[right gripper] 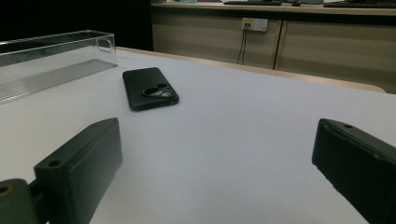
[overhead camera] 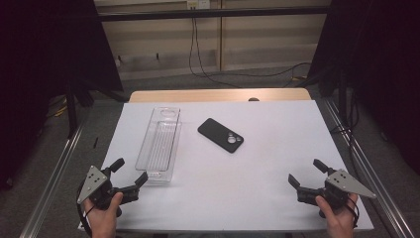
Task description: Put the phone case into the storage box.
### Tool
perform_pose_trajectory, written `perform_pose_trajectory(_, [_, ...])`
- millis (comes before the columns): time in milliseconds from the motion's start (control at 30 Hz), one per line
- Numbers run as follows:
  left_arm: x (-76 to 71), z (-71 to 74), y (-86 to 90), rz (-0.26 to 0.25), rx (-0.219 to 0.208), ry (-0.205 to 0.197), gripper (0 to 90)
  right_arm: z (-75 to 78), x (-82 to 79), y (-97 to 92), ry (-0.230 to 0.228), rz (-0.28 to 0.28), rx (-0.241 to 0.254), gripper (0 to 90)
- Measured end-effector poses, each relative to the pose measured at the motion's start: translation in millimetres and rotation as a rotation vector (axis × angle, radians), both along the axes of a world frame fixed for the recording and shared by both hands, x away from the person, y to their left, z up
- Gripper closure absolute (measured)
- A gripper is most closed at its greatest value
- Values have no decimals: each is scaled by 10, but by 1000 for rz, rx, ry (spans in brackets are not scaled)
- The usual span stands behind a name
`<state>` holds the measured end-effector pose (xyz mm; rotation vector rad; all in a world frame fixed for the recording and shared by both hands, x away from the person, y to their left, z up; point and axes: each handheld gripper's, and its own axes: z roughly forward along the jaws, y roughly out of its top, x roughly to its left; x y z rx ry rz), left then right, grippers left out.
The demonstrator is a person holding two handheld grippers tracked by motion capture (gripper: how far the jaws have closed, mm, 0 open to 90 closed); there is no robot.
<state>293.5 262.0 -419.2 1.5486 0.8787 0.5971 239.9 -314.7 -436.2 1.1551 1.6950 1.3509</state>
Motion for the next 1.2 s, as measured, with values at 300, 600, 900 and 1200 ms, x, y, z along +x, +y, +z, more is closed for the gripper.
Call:
perform_pose_trajectory(300, [3, -8, 9, 11, -9, 13, 31, -9, 4, -2, 9, 3, 5, 20])
perform_pose_trajectory(600, [-22, -1, 3, 8, -18, 14, 31, -4, 4, 27, 2, 27, 10, 24])
perform_pose_trajectory(900, [-22, -17, 28, -6, -33, 11, 34, 13, -23, 124, -5, 96, 20, 20])
perform_pose_trajectory(1200, [2, -32, 50, 7, -34, 18, 40, 9, 52, 239, 25, 93, 9, 0])
